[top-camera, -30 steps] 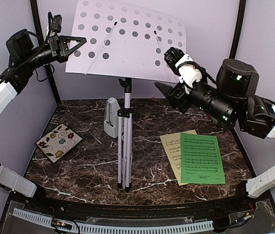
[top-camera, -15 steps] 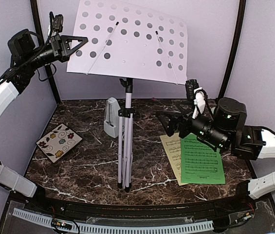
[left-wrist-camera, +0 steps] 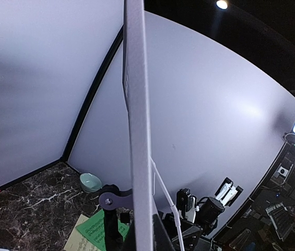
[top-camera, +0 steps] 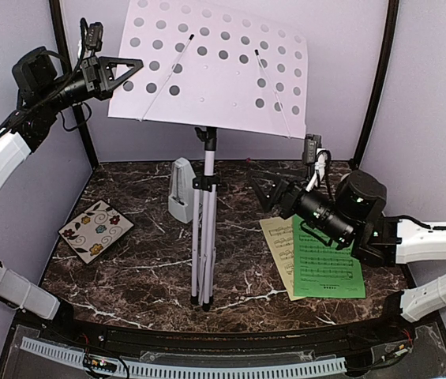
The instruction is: Set up the instrument practice props
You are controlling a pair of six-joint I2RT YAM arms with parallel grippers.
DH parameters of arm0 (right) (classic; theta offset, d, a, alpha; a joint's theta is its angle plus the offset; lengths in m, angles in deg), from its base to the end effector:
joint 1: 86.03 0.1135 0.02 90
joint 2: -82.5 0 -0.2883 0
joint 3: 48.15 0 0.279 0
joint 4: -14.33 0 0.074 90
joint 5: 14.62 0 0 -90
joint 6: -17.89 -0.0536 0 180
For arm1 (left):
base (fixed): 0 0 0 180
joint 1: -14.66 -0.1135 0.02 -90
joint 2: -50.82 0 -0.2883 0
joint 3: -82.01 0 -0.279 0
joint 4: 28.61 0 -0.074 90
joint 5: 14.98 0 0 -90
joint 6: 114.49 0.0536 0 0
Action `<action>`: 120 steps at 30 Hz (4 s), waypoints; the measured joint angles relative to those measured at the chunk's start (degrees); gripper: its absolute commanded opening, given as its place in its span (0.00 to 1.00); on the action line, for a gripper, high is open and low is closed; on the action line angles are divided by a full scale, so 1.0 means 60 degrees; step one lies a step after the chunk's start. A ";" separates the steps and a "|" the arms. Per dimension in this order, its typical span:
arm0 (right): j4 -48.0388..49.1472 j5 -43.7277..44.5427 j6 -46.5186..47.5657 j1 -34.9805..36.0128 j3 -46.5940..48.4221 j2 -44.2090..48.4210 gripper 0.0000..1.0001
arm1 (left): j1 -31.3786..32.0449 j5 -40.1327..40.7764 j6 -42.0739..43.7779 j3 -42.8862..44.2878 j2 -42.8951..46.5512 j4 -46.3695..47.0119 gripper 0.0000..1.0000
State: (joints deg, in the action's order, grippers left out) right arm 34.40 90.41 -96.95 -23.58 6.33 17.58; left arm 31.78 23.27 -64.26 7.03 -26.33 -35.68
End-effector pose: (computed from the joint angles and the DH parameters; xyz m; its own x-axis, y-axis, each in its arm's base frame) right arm 0.1493 0.2562 0.3451 -0.2398 0.4175 -0.8765 -0.7022 0.5488 0.4535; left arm 0.2769 -0.1293 0.5631 -0.3046 -0.3206 -0.8969 0.8964 0.2218 -0.3837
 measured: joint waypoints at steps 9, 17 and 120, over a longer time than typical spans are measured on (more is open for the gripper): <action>0.1781 -0.0477 -0.1381 -0.0721 -0.0036 -0.0189 0.83 | 0.0022 -0.0255 -0.0131 0.0000 -0.0018 0.0273 0.00; 0.1038 -0.0933 -0.2091 -0.1151 -0.0386 0.0798 0.90 | 0.0073 -0.0597 -0.0233 -0.0004 -0.0069 0.0634 0.00; -0.4940 -0.8674 -0.2699 -0.5763 0.7118 -0.1421 0.00 | 0.5825 0.8404 0.4561 -0.8109 0.1468 -0.0208 0.52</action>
State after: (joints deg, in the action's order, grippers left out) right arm 4.76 38.37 -113.15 -58.15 49.04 9.05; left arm 66.73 73.70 -36.90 -41.62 -17.52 -36.93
